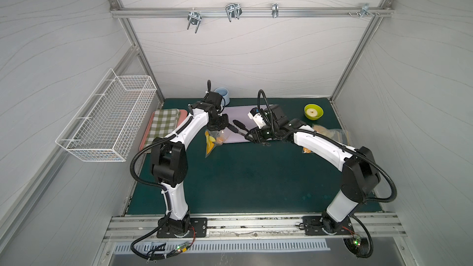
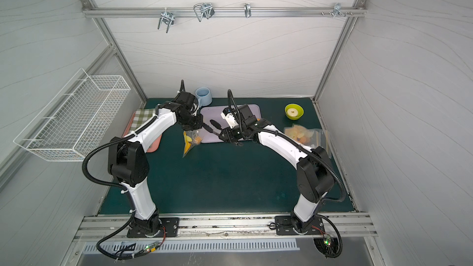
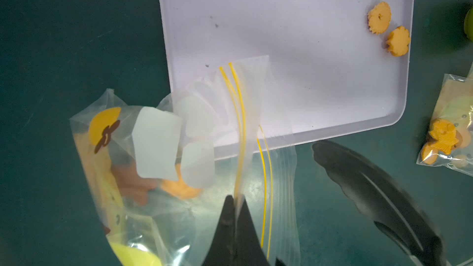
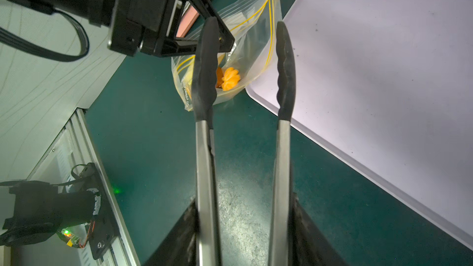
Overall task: Put the cookies into a resealable bag to prevent moisture
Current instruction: Place the cookie in the ziploc bag, then pick up the cookie from the tray.
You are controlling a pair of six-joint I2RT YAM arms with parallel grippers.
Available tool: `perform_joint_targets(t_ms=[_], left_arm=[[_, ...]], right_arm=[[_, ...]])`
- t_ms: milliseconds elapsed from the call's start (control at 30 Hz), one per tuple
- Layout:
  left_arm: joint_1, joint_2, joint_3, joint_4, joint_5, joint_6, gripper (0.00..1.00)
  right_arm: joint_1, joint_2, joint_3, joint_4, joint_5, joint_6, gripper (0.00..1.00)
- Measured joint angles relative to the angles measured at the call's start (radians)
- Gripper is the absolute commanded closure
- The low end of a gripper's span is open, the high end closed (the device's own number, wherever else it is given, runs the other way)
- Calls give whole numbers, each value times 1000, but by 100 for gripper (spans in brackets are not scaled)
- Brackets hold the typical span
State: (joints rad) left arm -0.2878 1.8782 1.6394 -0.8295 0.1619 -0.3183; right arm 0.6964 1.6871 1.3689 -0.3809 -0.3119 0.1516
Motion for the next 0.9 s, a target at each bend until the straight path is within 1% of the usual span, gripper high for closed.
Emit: perform_joint_targets(t_ms=[167, 267, 367, 433, 533, 633, 733, 900], left_arm=[[0, 0, 0, 0, -1, 0, 100], [0, -1, 0, -1, -10, 0, 100], [0, -6, 0, -3, -23, 0, 100], [3, -17, 0, -5, -28, 0, 100], [4, -51, -6, 2, -31, 0, 100], [6, -90, -11, 7, -31, -1, 100], [8, -106, -11, 15, -31, -1, 100], [11, -108, -32, 26, -31, -4, 100]], right_arm=[[0, -8, -23, 21, 21, 2, 48], [-7, -56, -89, 36, 91, 15, 48], [-32, -135, -158, 34, 177, 18, 48], [-71, -180, -184, 28, 240, 16, 48], [-137, -187, -180, 11, 317, 8, 48], [-197, -128, -140, -29, 359, -11, 48], [-243, -17, -58, -68, 380, -38, 48], [-294, 153, 94, -129, 379, -87, 48]])
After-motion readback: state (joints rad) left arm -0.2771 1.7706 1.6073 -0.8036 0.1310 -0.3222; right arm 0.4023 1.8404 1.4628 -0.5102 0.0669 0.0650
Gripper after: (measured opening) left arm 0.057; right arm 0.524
